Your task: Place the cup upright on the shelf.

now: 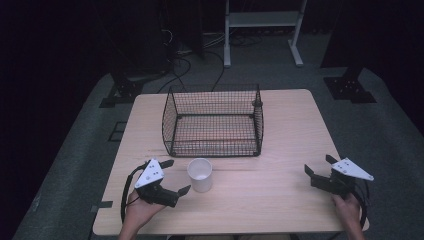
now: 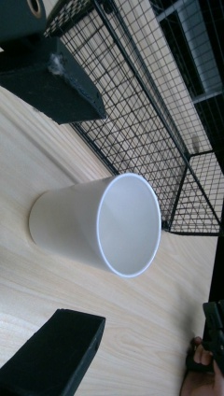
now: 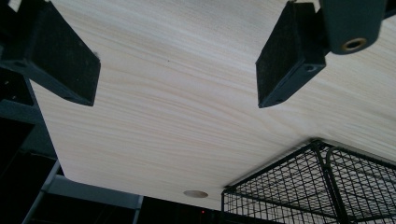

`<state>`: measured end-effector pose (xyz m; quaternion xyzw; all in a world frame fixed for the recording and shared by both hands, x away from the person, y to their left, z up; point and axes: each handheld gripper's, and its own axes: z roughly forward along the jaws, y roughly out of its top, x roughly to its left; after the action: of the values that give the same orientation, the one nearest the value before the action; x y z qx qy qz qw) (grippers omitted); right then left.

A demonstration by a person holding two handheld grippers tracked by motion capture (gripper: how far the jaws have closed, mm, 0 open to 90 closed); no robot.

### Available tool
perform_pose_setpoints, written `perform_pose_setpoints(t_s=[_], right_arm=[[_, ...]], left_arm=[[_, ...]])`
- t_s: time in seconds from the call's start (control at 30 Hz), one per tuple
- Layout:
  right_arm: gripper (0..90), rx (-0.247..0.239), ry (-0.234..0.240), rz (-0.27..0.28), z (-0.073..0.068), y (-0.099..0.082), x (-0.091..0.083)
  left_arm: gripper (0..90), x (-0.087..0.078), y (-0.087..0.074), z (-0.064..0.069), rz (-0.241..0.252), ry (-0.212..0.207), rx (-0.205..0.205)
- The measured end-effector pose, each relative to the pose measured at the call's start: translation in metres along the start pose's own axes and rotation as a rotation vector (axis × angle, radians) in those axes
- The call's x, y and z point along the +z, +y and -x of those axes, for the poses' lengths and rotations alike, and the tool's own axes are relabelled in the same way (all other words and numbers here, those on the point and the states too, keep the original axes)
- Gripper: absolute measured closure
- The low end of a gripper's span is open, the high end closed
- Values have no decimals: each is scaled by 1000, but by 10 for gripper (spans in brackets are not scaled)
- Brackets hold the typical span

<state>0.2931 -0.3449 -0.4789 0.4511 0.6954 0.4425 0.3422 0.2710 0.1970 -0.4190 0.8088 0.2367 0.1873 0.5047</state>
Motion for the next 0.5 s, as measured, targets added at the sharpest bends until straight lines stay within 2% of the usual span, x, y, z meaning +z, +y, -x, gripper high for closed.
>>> perform_pose_setpoints(t_s=[0.5], right_arm=[[131,-3,1,2,0,0,0]], left_arm=[[24,14,5,1,-53,-33,19]])
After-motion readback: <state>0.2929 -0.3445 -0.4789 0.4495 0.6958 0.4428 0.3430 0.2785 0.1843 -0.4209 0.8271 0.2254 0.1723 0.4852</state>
